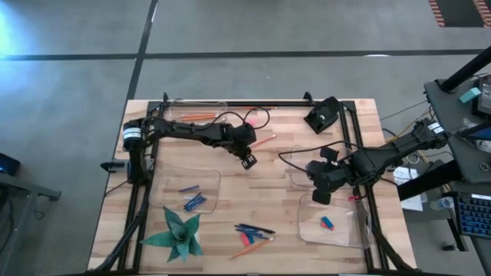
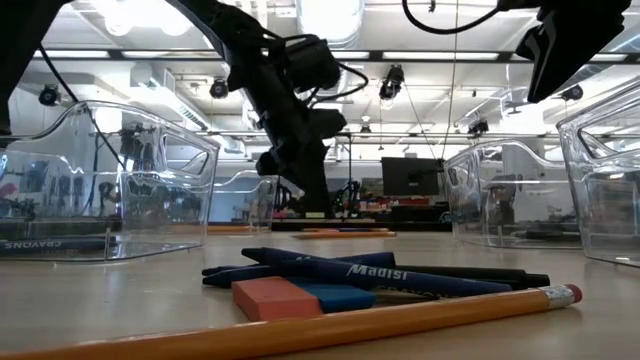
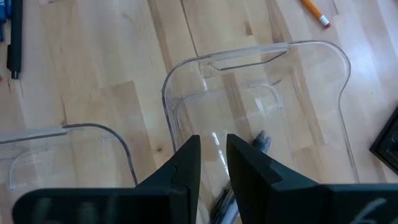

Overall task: Sort crayons/erasers/pens/pencils in bins
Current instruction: Put the pencil into the top left transparent bin

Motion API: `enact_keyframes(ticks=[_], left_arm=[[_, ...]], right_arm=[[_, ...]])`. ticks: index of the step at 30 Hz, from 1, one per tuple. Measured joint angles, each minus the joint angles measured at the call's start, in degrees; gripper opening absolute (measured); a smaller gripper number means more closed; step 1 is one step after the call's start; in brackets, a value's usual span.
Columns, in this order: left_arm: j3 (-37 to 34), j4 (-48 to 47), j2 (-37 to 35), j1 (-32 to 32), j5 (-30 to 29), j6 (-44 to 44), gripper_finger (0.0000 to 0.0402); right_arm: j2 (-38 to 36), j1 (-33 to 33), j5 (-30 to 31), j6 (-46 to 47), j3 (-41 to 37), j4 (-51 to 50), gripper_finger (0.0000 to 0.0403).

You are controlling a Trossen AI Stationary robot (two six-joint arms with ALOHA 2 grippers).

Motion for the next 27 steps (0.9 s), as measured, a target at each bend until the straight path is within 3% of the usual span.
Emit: enact_keyframes(ticks=[5, 8, 15, 22, 27], left_arm=[[-0.1, 0.4, 1.5, 0.0, -0.1, 0.0, 0.0001], [-0.1, 0.6, 1.5, 0.0, -0.9, 0.0, 0.0000], [0.1, 0.6, 0.8, 0.0, -1.0, 0.5, 0.0026], [0.1, 0.4, 0.8, 0.0, -1.0, 0.6, 0.0106], [0.4, 0.1, 0.6, 0.1, 0.0, 0.1, 0.0133]], right_arm=[[0.0, 0.0, 0.7, 0.2, 0.0, 0.0, 0.0068], [0.0, -0.6, 5.1, 2.1, 0.0, 0.6, 0.0068], [0.0, -11.0, 5.0, -0.3, 0.6, 4.1, 0.0068], [1.5, -26.7, -12.5, -14.9, 0.6, 16.2, 0.0068], [6.3, -35.4, -23.3, -23.9, 0.6, 23.0, 0.0081]])
